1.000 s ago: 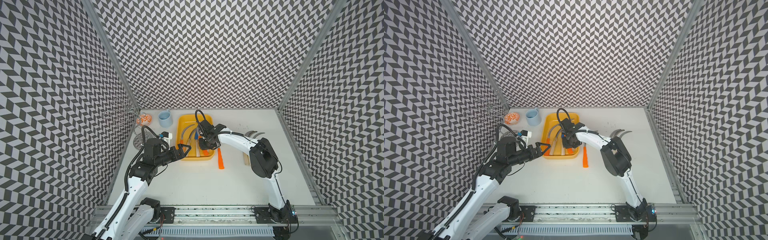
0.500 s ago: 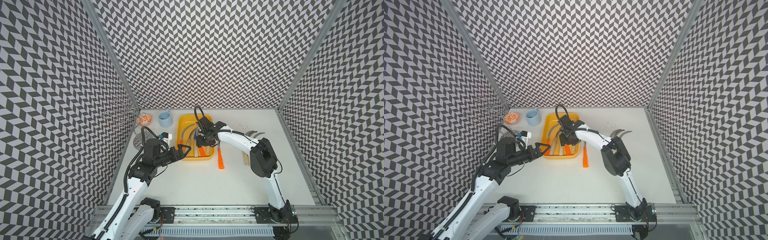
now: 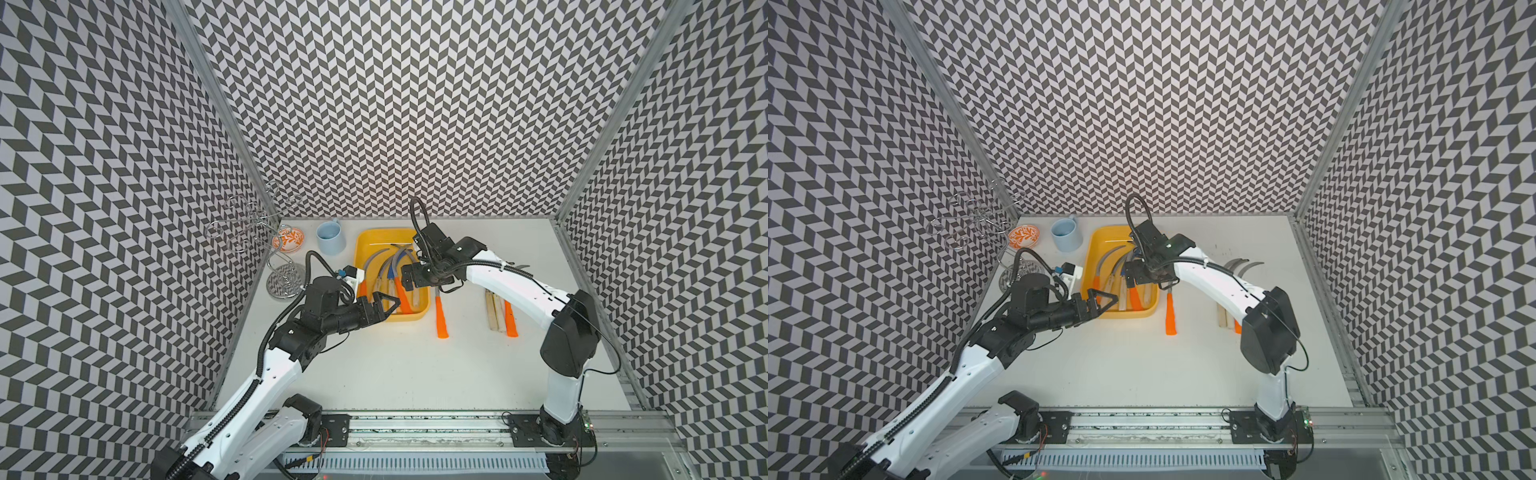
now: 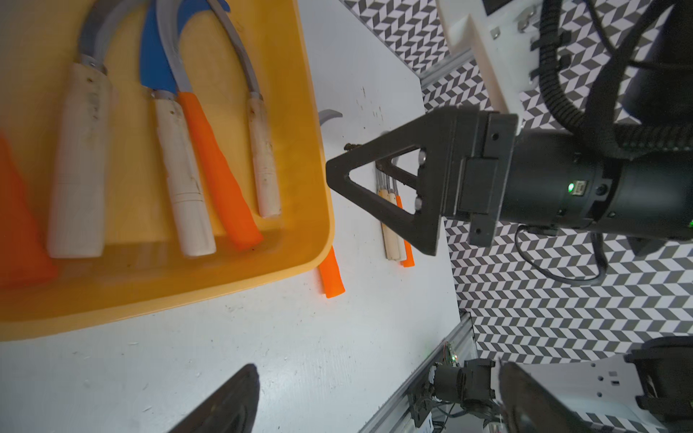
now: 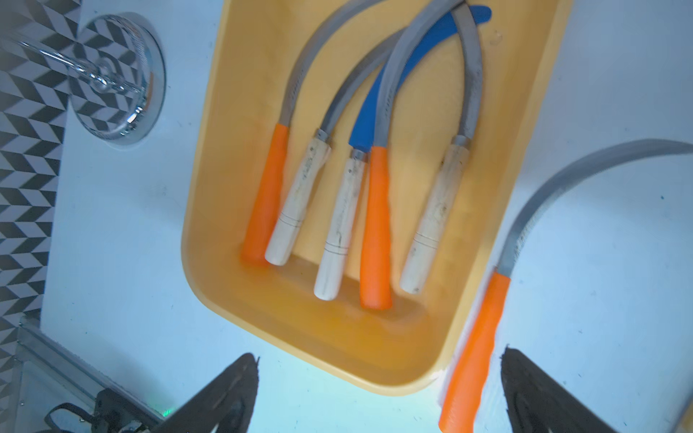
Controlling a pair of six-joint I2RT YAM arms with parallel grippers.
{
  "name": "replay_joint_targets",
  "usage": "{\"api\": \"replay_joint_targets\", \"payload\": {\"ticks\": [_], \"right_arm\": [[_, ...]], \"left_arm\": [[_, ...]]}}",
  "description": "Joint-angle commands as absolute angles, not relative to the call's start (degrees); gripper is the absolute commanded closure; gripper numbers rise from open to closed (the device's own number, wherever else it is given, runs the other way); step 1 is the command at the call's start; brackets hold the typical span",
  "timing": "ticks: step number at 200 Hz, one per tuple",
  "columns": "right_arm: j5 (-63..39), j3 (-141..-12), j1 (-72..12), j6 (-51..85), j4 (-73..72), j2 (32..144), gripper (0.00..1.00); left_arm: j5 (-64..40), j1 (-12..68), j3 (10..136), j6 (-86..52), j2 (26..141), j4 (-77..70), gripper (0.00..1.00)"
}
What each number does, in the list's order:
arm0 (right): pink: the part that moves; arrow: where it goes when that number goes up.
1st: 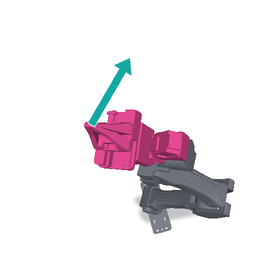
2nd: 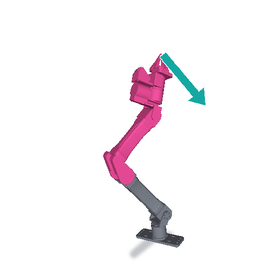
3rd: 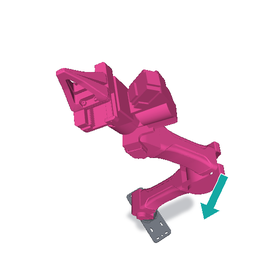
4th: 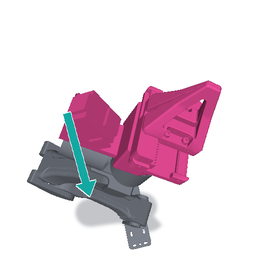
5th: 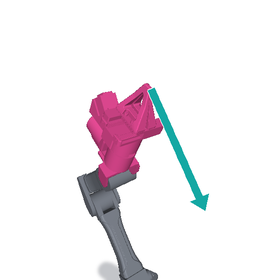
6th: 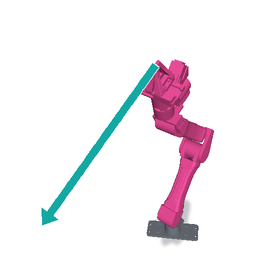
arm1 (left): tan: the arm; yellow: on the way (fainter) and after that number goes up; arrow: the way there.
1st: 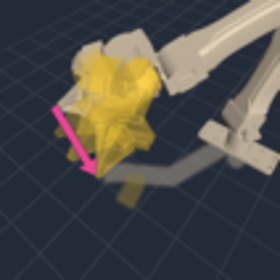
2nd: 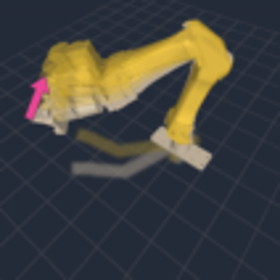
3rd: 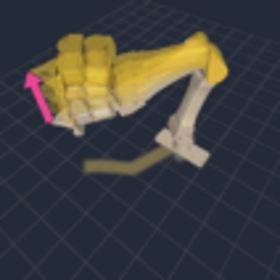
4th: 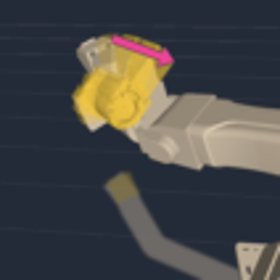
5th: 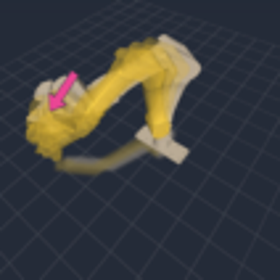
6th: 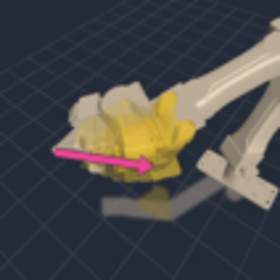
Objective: Put small sickles into storage boxes
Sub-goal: Place the sickle in the storage box, then pick up the sickle at the center of the board.
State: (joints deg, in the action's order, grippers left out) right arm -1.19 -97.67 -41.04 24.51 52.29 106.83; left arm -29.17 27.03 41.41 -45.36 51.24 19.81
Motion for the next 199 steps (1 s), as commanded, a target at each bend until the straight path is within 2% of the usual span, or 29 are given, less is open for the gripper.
{"api": "replay_joint_targets", "payload": {"ticks": [1,60,101,183,199], "right_arm": [[0.79,-92.62,-38.9,24.89,52.14,102.5,0.01],[2.19,-78.54,-33.16,24.94,49.81,92.77,0.01],[2.09,-69.95,-28.74,23.9,47.56,89.9,0.01],[5.62,-61.89,-23.96,22.1,42.7,92.14,0.0],[5.14,-61.29,-23.4,21.84,41.55,93.0,0.04]], "left_arm": [[-25.78,30.76,43.14,-48.2,52.04,15.25,0.0],[-21.85,40.33,41.36,-51.37,56.08,8.86,0.0],[-19.57,46.46,39.64,-53.07,59.42,3.85,0.0],[-14.6,53.06,34.43,-53.75,62.36,-2.12,0.0],[-13.67,53.74,33.63,-53.48,62.71,-2.79,0.0]]}}
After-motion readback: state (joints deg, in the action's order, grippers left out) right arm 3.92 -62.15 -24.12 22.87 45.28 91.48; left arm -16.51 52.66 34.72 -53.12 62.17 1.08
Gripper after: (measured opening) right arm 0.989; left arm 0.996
